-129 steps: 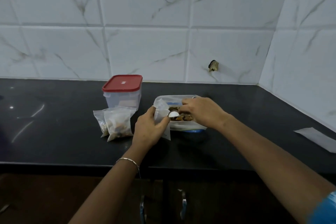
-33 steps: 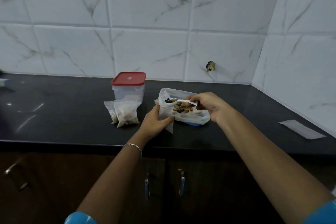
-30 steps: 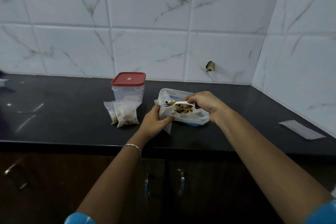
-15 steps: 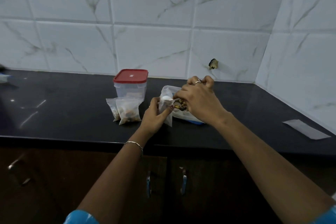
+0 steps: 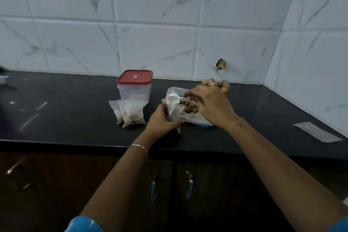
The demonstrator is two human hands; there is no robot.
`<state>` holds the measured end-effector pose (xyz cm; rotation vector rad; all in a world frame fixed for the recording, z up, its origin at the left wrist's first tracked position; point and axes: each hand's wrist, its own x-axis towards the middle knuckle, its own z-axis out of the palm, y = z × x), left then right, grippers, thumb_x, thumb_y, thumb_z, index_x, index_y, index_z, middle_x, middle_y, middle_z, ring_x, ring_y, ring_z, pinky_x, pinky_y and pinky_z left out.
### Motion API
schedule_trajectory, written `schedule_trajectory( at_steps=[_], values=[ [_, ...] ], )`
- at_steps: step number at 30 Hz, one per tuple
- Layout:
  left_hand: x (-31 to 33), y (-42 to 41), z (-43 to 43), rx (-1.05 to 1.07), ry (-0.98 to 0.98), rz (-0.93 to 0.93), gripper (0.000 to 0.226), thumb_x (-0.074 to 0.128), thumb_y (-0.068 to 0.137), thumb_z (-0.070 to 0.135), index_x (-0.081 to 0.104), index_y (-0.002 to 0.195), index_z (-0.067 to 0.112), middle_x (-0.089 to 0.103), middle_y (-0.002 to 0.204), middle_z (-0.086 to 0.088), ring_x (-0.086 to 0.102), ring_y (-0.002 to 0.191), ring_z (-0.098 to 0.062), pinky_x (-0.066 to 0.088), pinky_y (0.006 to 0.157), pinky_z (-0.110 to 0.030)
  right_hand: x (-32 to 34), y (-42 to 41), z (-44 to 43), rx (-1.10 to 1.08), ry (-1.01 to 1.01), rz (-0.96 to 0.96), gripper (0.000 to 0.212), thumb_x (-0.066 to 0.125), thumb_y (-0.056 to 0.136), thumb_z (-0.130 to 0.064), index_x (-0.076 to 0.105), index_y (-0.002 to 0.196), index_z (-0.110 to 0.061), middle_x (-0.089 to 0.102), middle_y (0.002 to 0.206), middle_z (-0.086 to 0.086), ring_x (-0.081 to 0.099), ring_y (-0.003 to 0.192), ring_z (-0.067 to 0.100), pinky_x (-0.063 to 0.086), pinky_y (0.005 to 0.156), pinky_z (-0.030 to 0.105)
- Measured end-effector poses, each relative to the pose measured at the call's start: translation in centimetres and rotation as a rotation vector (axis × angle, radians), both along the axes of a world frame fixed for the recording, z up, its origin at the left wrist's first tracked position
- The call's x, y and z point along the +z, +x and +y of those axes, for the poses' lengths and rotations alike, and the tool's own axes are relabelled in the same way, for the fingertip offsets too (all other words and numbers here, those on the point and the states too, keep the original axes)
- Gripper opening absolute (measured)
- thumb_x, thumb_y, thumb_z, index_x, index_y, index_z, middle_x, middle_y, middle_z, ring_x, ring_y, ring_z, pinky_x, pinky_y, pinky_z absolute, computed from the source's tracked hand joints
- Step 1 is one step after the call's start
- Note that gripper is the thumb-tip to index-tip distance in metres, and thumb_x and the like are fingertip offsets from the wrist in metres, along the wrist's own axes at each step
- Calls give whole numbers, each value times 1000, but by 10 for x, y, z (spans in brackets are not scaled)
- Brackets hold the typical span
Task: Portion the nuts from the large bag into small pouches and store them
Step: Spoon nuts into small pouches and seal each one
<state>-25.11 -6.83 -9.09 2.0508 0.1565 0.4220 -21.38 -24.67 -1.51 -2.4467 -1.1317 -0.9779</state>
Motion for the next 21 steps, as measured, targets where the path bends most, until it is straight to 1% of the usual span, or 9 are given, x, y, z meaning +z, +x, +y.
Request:
schedule_trajectory(
  at_steps=[2, 5, 7, 9, 12, 15, 16, 18, 21],
  values=[
    [0, 0, 0, 14, 19, -7, 69, 83, 74, 25, 41, 129, 15, 53, 126, 0, 48, 109, -11, 42, 90, -24, -1, 4, -1, 10, 56, 66, 30, 55, 93, -15, 69, 106, -39, 69, 99, -18, 48, 109, 11, 10, 82, 32],
    [0, -1, 1, -3, 15, -21, 66, 81, 75, 22, 41, 128, 15, 53, 129, -2, 50, 113, -14, 45, 94, -28, -3, 10, -3, -14, 119, 109, 28, 53, 96, -18, 68, 107, -39, 69, 99, -18, 48, 106, 9, 12, 83, 32],
    [0, -1, 2, -18, -21, -61, 59, 80, 77, 20, 44, 124, 16, 56, 127, -3, 54, 114, -16, 49, 96, -34, -5, 15, -6, -60, 169, 139, 28, 49, 98, -19, 67, 108, -38, 68, 97, -17, 49, 103, 8, 14, 84, 34],
    [0, -2, 2, -18, -86, -137, 49, 78, 79, 19, 47, 118, 18, 59, 121, -2, 57, 113, -17, 51, 96, -39, -8, 22, -11, -117, 175, 182, 28, 46, 99, -20, 66, 108, -38, 68, 98, -16, 50, 99, 8, 16, 84, 35],
    [3, -5, 0, 8, -116, -255, 38, 73, 85, 21, 48, 113, 21, 61, 111, 6, 60, 104, -7, 52, 92, -32, -14, 32, -22, -208, 58, 190, 28, 46, 100, -19, 66, 110, -36, 69, 99, -12, 52, 97, 14, 20, 89, 38],
    [4, -6, -1, 1, -60, -266, 37, 70, 87, 29, 46, 114, 23, 57, 108, 14, 57, 100, -1, 50, 87, -26, -22, 41, -26, -315, -132, 106, 30, 53, 96, -16, 65, 115, -35, 68, 97, -9, 54, 96, 17, 24, 92, 40],
    [4, -5, -1, -6, -21, -238, 38, 69, 87, 32, 44, 115, 25, 56, 110, 13, 56, 101, -3, 50, 87, -27, -25, 43, -26, -339, -185, 79, 32, 54, 95, -15, 65, 117, -35, 69, 97, -8, 54, 96, 18, 25, 92, 40],
    [1, -2, 0, -2, 48, -162, 37, 65, 89, 38, 42, 116, 26, 54, 117, 5, 54, 107, -11, 51, 89, -34, -30, 48, -23, -361, -231, 50, 36, 53, 94, -13, 65, 121, -34, 69, 98, -6, 55, 97, 18, 26, 93, 40],
    [-1, 2, 1, 24, 80, -101, 34, 62, 91, 40, 45, 113, 20, 57, 114, 0, 57, 104, -16, 52, 89, -42, -34, 53, -15, -356, -259, 41, 37, 55, 92, -12, 65, 121, -33, 70, 98, -4, 56, 97, 18, 28, 94, 40]
  ],
)
